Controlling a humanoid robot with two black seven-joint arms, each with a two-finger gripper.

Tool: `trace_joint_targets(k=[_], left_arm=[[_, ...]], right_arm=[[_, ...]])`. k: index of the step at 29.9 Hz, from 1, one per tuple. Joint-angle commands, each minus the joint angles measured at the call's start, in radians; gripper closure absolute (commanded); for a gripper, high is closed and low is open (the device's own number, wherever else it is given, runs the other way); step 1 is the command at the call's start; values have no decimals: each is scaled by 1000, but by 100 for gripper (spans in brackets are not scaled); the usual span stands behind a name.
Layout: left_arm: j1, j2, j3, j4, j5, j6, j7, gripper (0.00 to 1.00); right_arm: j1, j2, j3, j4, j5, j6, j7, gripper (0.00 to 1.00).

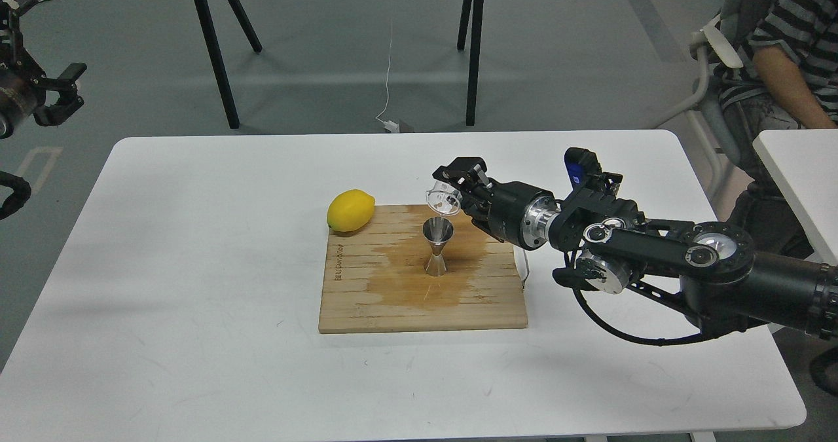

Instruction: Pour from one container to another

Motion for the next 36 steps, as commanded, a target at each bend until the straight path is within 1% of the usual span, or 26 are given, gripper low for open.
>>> trace_joint_targets(k=[1,6,23,30,36], left_arm=[[0,0,1,0,0,0,0,1],[0,0,-1,0,0,0,0,1],[0,0,-1,0,0,0,0,1],[0,3,-1,0,0,0,0,1],[-15,3,-1,0,-1,0,1,1]], right_arm=[[9,-2,-2,0,-3,0,0,84],[34,-3,-38,2,-3,0,2,84],[32,-5,-37,3,2,0,8,84],[11,-23,32,6,28,-2,11,83],[-40,-46,176,8,161,8,12,83]])
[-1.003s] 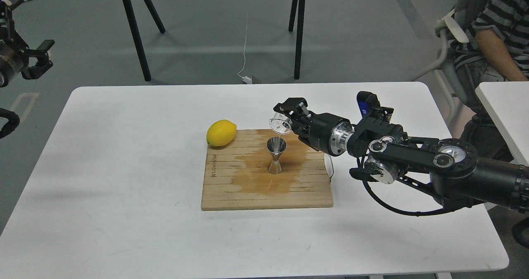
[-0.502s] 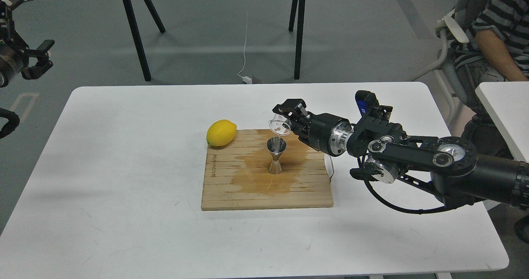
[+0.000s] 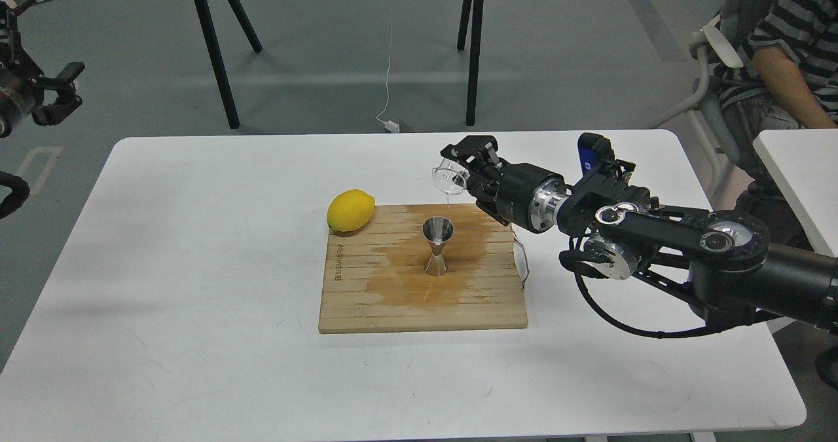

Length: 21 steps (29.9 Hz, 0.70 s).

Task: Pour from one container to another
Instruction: 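Raise the glass upright and carry it back toward its spot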

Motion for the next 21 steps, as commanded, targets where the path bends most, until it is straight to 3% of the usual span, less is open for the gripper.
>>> trace_joint_targets(k=[1,14,21], left_arm=[[-9,0,0,0,0,0,1,1],[-24,-1,2,3,-25,0,1,1],[-26,2,3,3,-26,0,3,1]], right_arm=[[-43,-15,115,0,95,13,0,83],[-391,-93,718,26,454,65,20,83],[-655,-6,1011,28,463,85,37,83]])
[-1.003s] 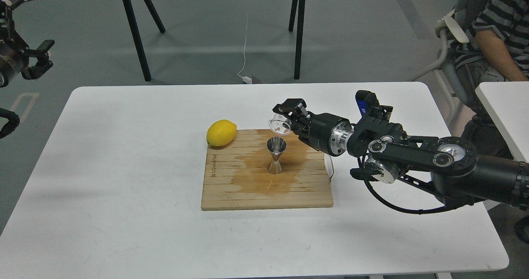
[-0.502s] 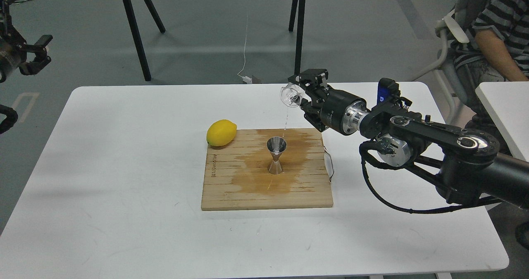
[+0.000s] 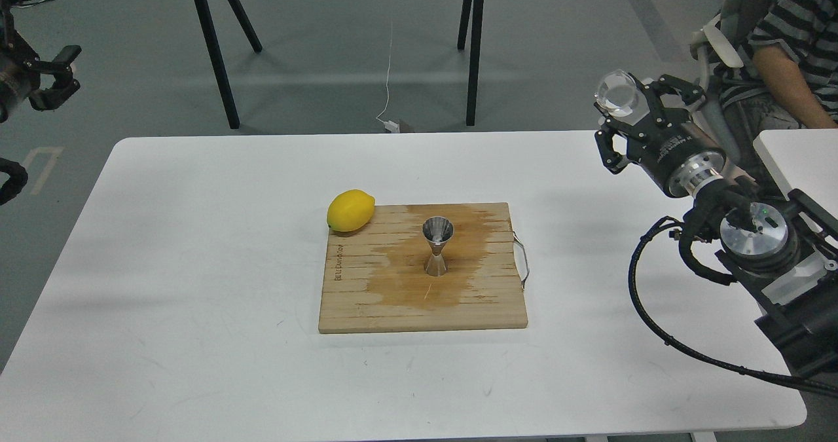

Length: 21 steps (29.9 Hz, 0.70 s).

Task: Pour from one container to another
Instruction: 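Raise the glass upright and carry it back toward its spot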

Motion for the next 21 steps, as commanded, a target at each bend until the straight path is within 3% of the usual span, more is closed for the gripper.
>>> trace_joint_targets(k=[1,9,16,21], left_arm=[[-1,4,0,0,-1,0,1,1],[0,4,0,0,-1,0,-1,1],[0,18,0,0,-1,0,-1,1],[0,18,2,-2,-1,0,-1,1]], right_arm=[[-136,79,177,2,5,9,2,83],[-300,266,396,-23,5,26,25,82],[-346,361,434,-130,8,38,84,82],[-342,392,454,-208,45,38,90,82]])
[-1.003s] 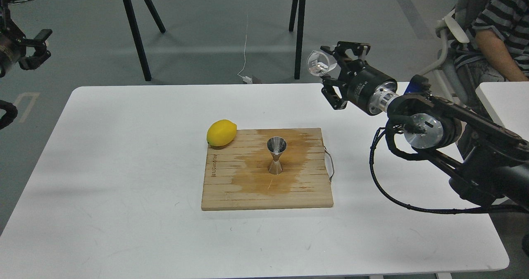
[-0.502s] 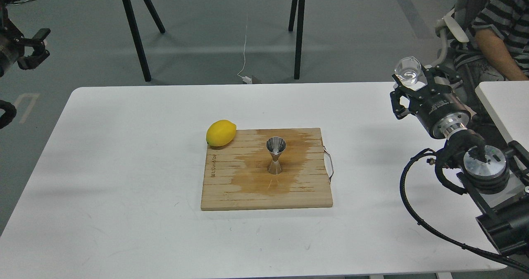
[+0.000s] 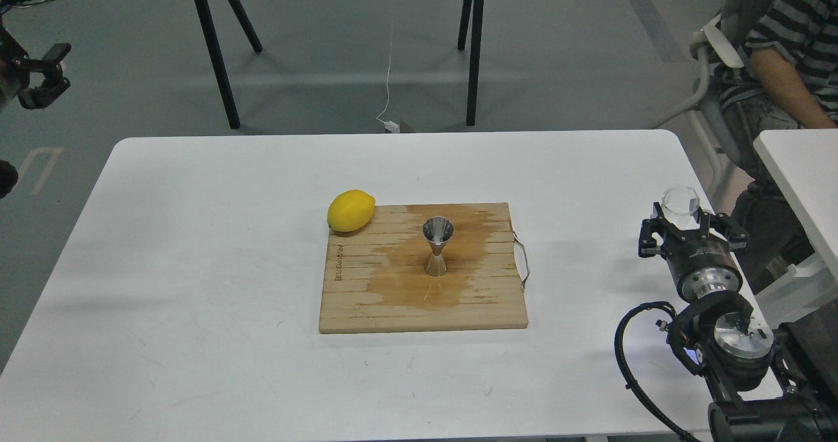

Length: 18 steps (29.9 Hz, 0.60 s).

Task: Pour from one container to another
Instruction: 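Raise the glass upright and carry it back toward its spot, then lower the glass onto the table and open the right gripper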

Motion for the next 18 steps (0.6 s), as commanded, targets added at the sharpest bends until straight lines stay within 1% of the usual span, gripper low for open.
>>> trace_joint_targets(k=[1,8,11,14,18], left_arm=[[0,1,1,-1,0,0,2,1],[0,1,6,-2,0,0,2,1],[0,1,6,-2,0,0,2,1],[0,2,6,-2,0,0,2,1],[0,2,8,-2,0,0,2,1]], right_arm=[[5,18,8,-57,30,0,7,82],[30,19,17,-146,81,11,10,82],[47,19,19,-181,98,46,10,82],[71,19,19,-211,102,51,7,82],[97,19,16,-244,104,89,-2,80]])
